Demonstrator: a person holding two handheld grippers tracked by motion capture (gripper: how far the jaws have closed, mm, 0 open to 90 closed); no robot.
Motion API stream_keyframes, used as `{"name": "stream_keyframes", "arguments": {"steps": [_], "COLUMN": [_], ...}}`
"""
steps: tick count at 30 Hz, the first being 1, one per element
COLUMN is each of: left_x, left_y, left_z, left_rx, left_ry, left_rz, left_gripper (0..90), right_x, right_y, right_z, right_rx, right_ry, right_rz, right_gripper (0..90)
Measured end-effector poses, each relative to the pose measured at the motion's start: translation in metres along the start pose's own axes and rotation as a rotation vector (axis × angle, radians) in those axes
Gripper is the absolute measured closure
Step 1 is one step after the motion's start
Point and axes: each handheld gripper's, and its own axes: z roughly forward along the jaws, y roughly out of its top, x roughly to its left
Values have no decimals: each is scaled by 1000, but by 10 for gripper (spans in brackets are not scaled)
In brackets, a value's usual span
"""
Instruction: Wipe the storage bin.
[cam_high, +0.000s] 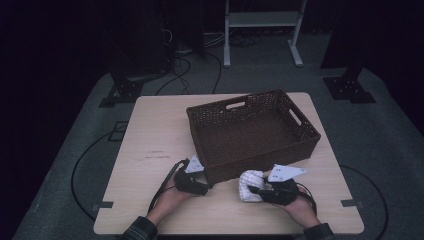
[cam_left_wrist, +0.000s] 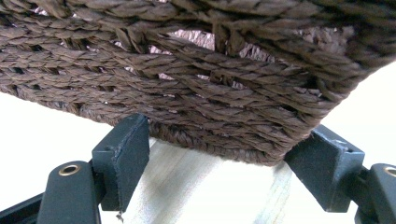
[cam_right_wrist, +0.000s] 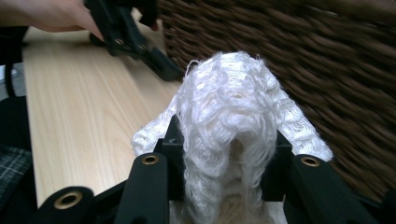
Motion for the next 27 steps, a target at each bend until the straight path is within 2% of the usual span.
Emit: {"name": "stream_keyframes", "arguments": {"steps": [9, 15, 19, 23, 25, 27], "left_x": [0, 1, 1, 0, -1, 0], "left_y": [0, 0, 0, 0, 0, -2], "left_z": [0, 0, -1, -7, -12, -21], "left_rx": [-1, -2, 3, 19, 17, -6], "left_ry": [-1, 0, -3, -14, -17, -23], "left_rz": [5, 5, 10, 23, 34, 42], "left_gripper": [234, 236, 242, 289, 308, 344], "right_x": [-20, -27, -29, -29, -29, -29], "right_y": [-27, -44, -52, -52, -53, -52], "right_z": [-31, -45, -48, -49, -49, -48], "right_rx": [7, 15, 28, 21, 24, 27], "right_ry": [-103, -147, -157, -161, -162, -161], "right_rz": [81, 114, 135, 139, 135, 137], "right_gripper": [624, 623, 623, 622, 622, 622]}}
